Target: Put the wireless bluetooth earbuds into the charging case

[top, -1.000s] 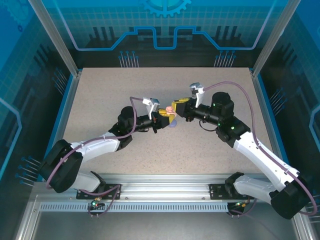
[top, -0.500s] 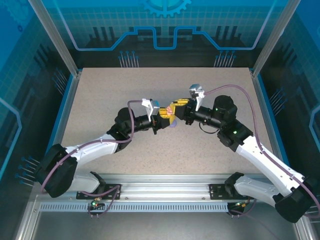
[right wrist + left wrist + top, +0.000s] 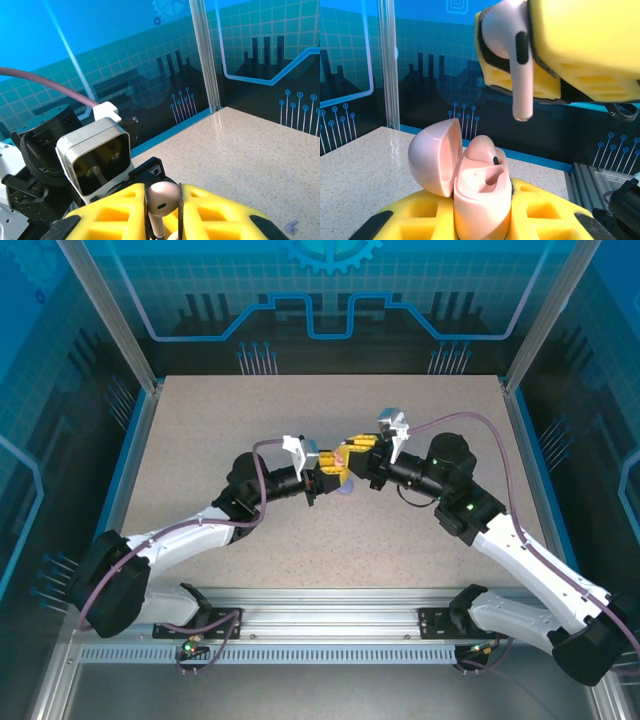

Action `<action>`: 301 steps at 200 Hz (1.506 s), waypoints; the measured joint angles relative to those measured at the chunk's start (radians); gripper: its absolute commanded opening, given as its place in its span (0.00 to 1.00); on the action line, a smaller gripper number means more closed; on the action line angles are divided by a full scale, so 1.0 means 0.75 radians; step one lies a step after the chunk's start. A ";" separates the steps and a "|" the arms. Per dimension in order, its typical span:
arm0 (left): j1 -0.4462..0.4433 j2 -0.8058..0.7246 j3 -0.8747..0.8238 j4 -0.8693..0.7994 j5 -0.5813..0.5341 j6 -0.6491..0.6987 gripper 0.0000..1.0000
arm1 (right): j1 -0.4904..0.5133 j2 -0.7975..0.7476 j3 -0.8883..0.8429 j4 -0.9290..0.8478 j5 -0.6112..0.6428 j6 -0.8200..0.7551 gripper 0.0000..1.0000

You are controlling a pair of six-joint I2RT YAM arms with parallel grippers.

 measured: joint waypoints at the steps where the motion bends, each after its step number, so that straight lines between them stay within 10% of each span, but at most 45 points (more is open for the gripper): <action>1: 0.000 0.000 0.000 0.000 0.000 0.000 0.00 | 0.001 0.000 0.000 0.000 0.001 0.000 0.20; 301: -0.003 -0.030 0.047 -0.025 -0.001 -0.076 0.00 | 0.016 -0.020 -0.027 -0.027 0.103 -0.084 0.20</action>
